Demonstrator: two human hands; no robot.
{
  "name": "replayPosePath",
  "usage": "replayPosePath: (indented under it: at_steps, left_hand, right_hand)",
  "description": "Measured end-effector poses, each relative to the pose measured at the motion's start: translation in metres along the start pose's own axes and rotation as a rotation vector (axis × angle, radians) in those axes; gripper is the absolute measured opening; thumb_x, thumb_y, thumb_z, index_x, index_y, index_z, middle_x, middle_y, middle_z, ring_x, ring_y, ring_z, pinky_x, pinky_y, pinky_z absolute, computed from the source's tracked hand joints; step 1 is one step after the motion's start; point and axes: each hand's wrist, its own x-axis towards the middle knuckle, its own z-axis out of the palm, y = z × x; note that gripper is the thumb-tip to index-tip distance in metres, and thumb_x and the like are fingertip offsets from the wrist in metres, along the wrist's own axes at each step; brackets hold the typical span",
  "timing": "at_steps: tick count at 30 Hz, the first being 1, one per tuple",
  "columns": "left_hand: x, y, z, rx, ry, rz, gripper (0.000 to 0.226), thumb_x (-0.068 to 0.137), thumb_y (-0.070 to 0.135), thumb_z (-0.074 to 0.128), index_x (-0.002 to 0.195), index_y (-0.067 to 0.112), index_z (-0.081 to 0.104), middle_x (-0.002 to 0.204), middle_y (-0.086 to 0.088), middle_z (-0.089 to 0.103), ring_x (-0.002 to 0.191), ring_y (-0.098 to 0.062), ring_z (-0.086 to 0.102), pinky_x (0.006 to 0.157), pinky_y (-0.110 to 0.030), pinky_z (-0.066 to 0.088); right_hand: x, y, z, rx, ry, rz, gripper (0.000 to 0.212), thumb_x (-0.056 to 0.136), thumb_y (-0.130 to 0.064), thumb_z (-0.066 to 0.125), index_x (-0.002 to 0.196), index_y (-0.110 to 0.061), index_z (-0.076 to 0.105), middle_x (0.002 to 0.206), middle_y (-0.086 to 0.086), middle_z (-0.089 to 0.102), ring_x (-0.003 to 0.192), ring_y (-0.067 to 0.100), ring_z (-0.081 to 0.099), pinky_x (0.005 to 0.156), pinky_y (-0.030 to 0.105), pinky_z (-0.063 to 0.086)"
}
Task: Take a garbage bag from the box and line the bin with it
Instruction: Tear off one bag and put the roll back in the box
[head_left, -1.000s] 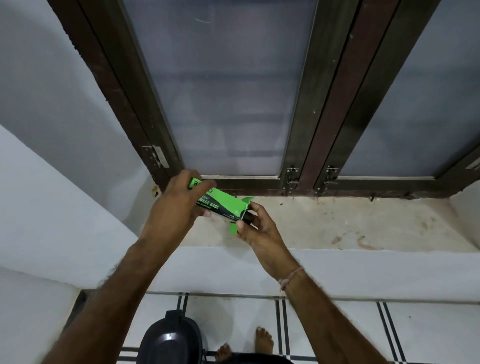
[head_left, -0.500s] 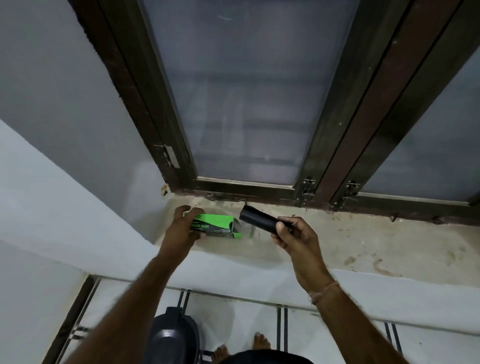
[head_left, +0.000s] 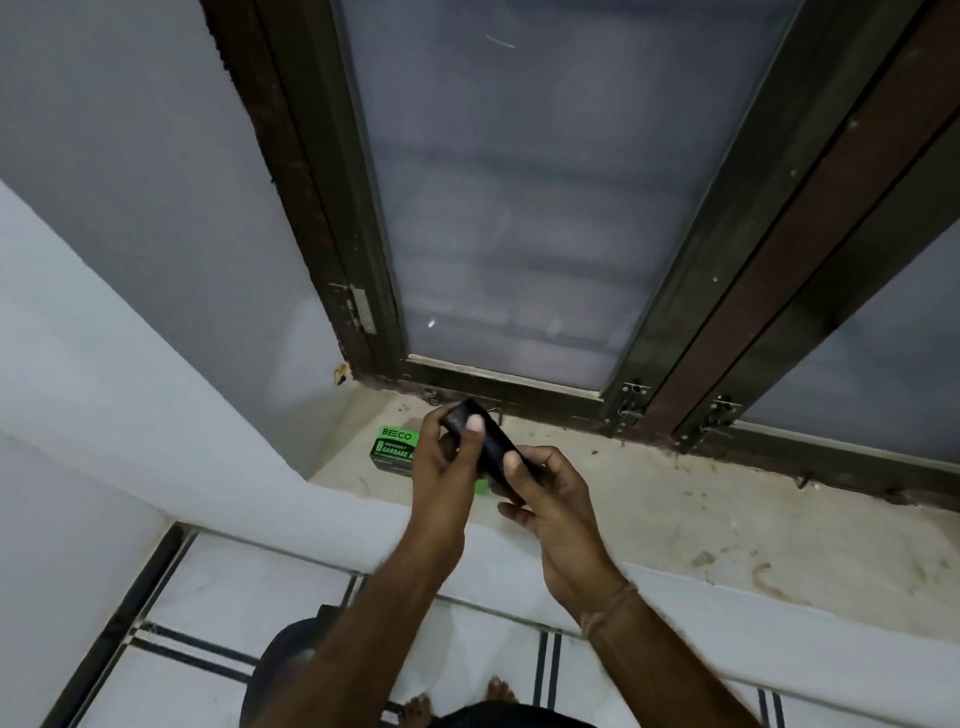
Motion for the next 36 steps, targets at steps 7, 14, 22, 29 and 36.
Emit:
replayPosePath:
  at_steps: [7, 14, 22, 29, 36]
  left_hand:
    - [-0.007, -0.01, -0.009, -0.073, -0.149, -0.112, 0.027, 0.102, 0.026, 0.06, 0.125, 0.014, 0.069, 0.117, -0.01, 0.077, 0.115, -0.026, 0.071, 0.098, -0.045, 0.058]
    - [-0.015, -0.015, 0.002, -0.275, -0.132, -0.304, 0.043, 0.097, 0.046, 0.053, 0.127, 0.018, 0.067, 0.122, -0.007, 0.077, 0.115, -0.024, 0.072, 0.093, -0.04, 0.057]
    - [-0.015, -0.019, -0.005, -0.25, -0.169, -0.403, 0.06, 0.098, 0.057, 0.051, 0.137, 0.013, 0.063, 0.131, -0.013, 0.072, 0.122, -0.032, 0.068, 0.108, -0.053, 0.049]
    - [-0.013, -0.011, -0.012, -0.193, -0.177, -0.303, 0.048, 0.106, 0.042, 0.047, 0.135, 0.008, 0.063, 0.128, -0.017, 0.072, 0.12, -0.032, 0.069, 0.099, -0.043, 0.057]
    - [-0.011, -0.013, -0.022, -0.216, -0.127, -0.308, 0.05, 0.101, 0.045, 0.054, 0.134, 0.008, 0.063, 0.129, -0.018, 0.071, 0.118, -0.031, 0.069, 0.09, -0.038, 0.057]
  right_hand:
    - [0.005, -0.004, 0.01, -0.078, 0.057, -0.082, 0.037, 0.098, -0.027, 0.069, 0.09, 0.007, 0.058, 0.082, 0.016, 0.061, 0.077, 0.019, 0.057, 0.064, 0.024, 0.051]
    - [0.015, -0.009, 0.013, 0.063, 0.226, 0.105, 0.031, 0.101, -0.032, 0.063, 0.09, -0.004, 0.062, 0.082, 0.01, 0.07, 0.08, 0.023, 0.064, 0.065, 0.03, 0.056]
    - [0.028, -0.027, 0.011, 0.214, 0.383, 0.16, 0.028, 0.112, -0.019, 0.039, 0.091, -0.019, 0.058, 0.069, 0.0, 0.05, 0.062, 0.014, 0.046, 0.054, 0.022, 0.045]
    - [0.022, -0.014, -0.005, -0.501, -0.038, -0.132, 0.029, 0.085, -0.045, 0.079, 0.101, -0.022, 0.073, 0.095, -0.009, 0.076, 0.09, 0.009, 0.071, 0.082, 0.026, 0.058]
    - [0.029, -0.007, -0.016, -0.341, -0.012, -0.095, 0.026, 0.104, -0.022, 0.061, 0.088, -0.002, 0.055, 0.08, 0.007, 0.056, 0.079, 0.019, 0.052, 0.07, 0.032, 0.046]
